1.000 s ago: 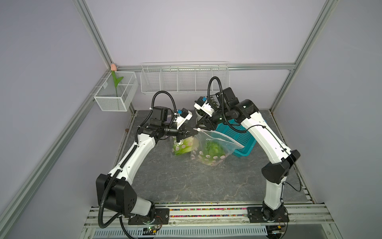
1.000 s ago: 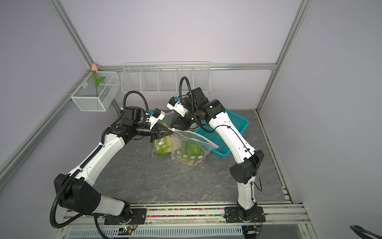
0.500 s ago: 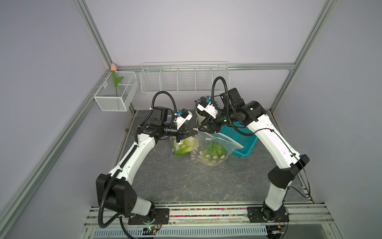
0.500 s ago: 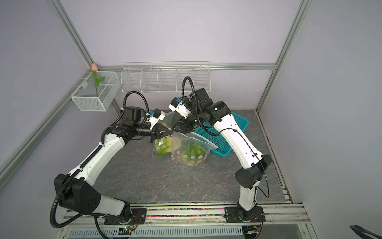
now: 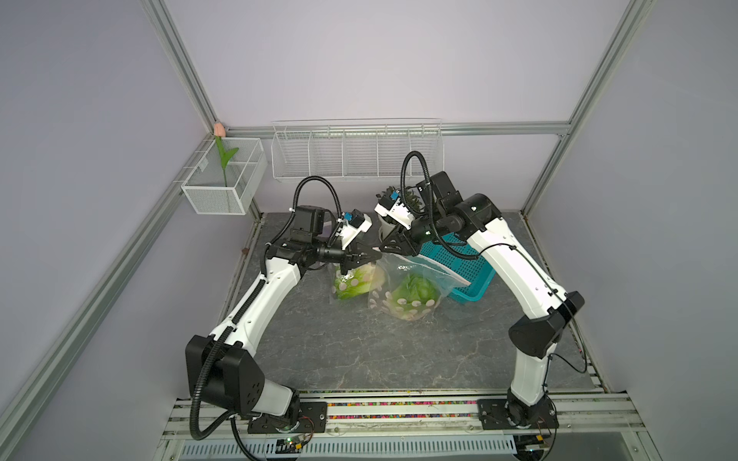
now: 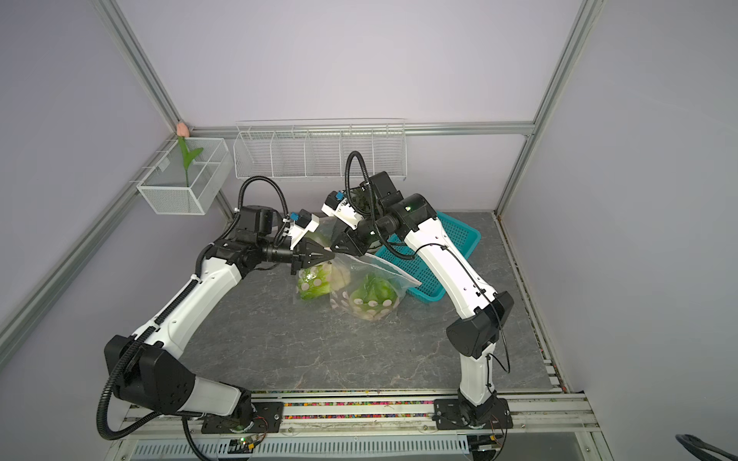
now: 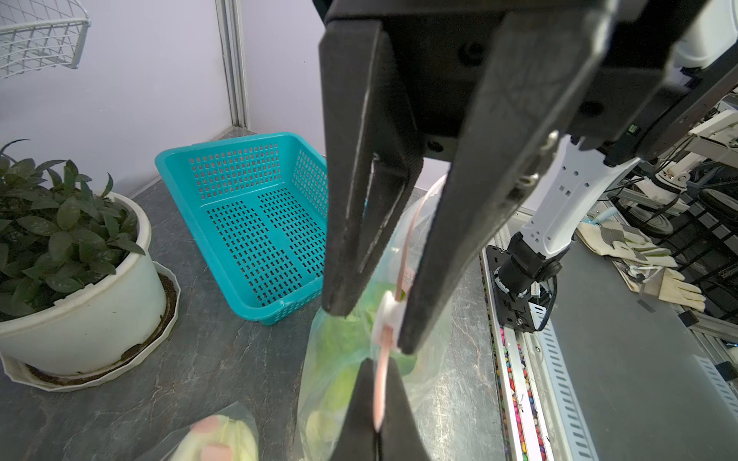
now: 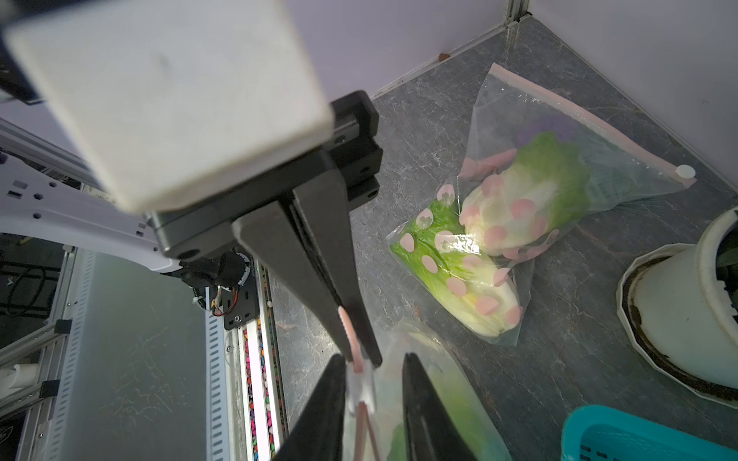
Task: Put the chinese cabbages into a zipper bag and zip it
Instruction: Zip the zipper on the zipper food storage bag.
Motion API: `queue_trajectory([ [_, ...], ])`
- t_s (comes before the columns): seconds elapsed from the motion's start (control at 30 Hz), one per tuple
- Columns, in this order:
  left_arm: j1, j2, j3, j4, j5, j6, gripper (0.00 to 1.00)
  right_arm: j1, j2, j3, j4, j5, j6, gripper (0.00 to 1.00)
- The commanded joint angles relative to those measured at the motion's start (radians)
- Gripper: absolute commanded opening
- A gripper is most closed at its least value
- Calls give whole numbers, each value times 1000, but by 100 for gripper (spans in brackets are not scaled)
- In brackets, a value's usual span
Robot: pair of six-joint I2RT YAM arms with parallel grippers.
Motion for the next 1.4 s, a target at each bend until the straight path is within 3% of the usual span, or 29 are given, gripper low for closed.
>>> queue_trajectory([
  [0.0,-2,2,10,-22,5,33,0,6,2,-2,-18,-19,-25,21],
  [0.13,5,-3,9,-11,-18,13,0,6,-11,-7,-23,-4,-29,13],
  [0.37,61,-49,-44,116,-90,-145,0,4,-122,-107,-23,124,-42,12],
  [0.57,106,-67,-75,112,-153,-202,0,-46,-260,-291,9,156,-33,11],
  [0.8,150,-73,-85,18,-347,-233,0,-185,-452,-557,60,146,-4,11],
  [1.13,151,-55,-89,74,-299,-270,0,-225,-469,-605,86,128,5,11],
  [1.3,151,-38,-81,87,-337,-301,0,-255,-462,-606,99,157,16,11],
  [1.33,151,-28,-77,97,-343,-316,0,-254,-461,-602,107,165,26,15],
  [1.37,151,-15,-68,114,-357,-343,0,-245,-458,-587,112,188,47,26],
])
